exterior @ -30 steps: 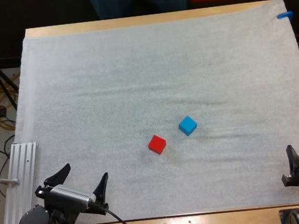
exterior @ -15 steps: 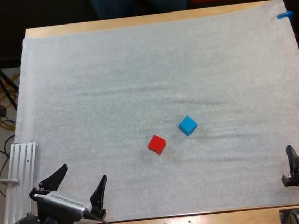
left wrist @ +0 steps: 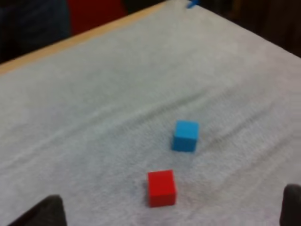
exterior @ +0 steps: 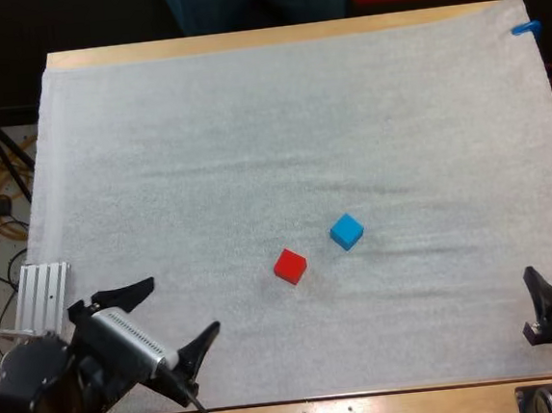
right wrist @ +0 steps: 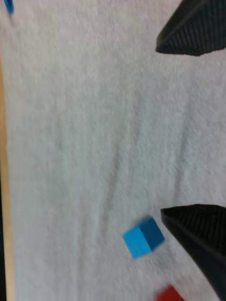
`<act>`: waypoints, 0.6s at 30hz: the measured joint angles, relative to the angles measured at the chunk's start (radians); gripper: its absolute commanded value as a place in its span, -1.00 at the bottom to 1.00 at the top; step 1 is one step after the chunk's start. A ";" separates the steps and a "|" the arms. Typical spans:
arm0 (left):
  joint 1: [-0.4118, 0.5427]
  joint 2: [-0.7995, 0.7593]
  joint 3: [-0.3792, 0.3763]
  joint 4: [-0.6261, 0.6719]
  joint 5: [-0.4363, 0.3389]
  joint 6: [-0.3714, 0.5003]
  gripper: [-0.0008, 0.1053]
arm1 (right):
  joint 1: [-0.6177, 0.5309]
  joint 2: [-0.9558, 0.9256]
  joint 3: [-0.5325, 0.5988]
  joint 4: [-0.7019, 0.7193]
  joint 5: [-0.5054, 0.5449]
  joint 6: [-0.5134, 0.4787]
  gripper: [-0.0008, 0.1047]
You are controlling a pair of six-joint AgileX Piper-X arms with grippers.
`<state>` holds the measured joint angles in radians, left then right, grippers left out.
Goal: Stack red cube on blue cube
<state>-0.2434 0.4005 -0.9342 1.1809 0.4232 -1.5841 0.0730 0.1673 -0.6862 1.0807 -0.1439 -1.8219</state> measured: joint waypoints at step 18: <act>-0.059 0.032 -0.005 0.050 -0.026 0.080 0.65 | 0.008 0.437 -0.244 0.001 -0.429 -0.064 0.23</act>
<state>-0.3026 0.4327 -0.9394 1.2308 0.3967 -1.5038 0.0813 0.6047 -0.9301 1.0819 -0.5729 -1.8859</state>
